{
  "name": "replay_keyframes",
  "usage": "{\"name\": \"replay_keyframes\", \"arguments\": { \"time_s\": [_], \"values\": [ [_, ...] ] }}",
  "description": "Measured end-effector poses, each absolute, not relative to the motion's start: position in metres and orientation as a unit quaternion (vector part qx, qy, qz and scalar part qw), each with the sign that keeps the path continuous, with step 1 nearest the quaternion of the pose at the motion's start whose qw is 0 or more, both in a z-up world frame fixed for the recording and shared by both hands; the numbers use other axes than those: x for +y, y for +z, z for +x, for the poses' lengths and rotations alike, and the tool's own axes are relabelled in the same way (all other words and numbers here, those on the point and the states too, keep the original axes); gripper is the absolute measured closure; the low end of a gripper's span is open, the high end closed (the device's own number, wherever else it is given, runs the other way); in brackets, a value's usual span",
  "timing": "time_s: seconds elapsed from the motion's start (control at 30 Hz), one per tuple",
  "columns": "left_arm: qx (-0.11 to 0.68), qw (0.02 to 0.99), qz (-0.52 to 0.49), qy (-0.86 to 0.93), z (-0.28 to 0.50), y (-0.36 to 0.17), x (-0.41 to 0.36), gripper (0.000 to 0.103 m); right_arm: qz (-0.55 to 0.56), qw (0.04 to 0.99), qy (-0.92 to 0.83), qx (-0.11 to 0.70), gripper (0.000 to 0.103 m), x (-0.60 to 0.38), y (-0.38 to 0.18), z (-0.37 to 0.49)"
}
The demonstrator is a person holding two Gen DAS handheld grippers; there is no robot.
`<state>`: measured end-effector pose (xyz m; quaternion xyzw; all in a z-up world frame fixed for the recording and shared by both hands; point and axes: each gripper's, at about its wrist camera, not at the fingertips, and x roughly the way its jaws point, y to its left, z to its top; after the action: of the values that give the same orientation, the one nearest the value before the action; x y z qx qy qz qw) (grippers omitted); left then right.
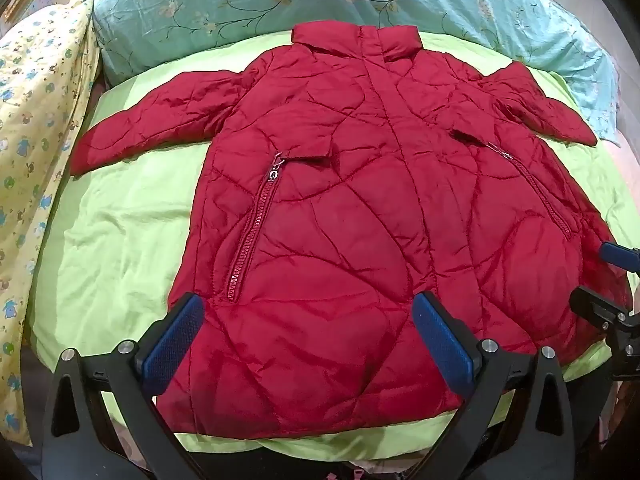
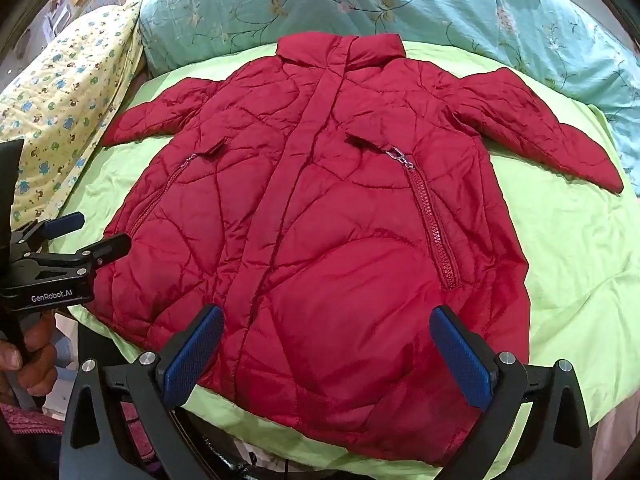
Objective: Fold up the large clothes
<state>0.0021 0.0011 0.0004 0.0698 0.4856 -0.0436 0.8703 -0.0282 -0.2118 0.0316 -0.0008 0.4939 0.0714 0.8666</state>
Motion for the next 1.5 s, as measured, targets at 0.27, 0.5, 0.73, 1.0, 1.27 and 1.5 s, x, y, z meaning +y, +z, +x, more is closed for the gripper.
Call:
{"name": "replay_keyframes", "arguments": {
  "time_s": [0.27,0.5,0.73,1.0,1.27,1.5],
  "values": [
    [0.489,0.868,0.072,-0.04,0.0035,0.0,0.0013,0.0,-0.004,0.87,0.071,0.487,0.0,-0.2135,0.0347,-0.0278],
    [0.488,0.869,0.072,-0.04,0.0055,0.0051,0.0,0.0,-0.004,0.872,0.071,0.484,0.0,-0.212,0.033,-0.0265],
    [0.484,0.871,0.072,-0.042,0.0035,0.002,-0.0015,0.0,-0.003,0.873,0.073,0.482,0.0,-0.213,0.0353,-0.0286],
    [0.486,0.87,0.075,-0.042,0.003,0.0054,-0.0005,0.0,0.002,0.877,0.078,0.473,0.0,-0.2131,0.038,-0.0289],
    [0.485,0.87,0.073,-0.042,0.0029,0.0054,-0.0011,0.0,-0.004,0.872,0.076,0.484,0.0,-0.2128,0.0379,-0.027],
    [0.495,0.865,0.073,-0.045,0.0089,0.006,-0.0034,0.0,-0.008,0.87,0.072,0.489,0.0,-0.2136,0.0363,-0.0236]
  ]
}}
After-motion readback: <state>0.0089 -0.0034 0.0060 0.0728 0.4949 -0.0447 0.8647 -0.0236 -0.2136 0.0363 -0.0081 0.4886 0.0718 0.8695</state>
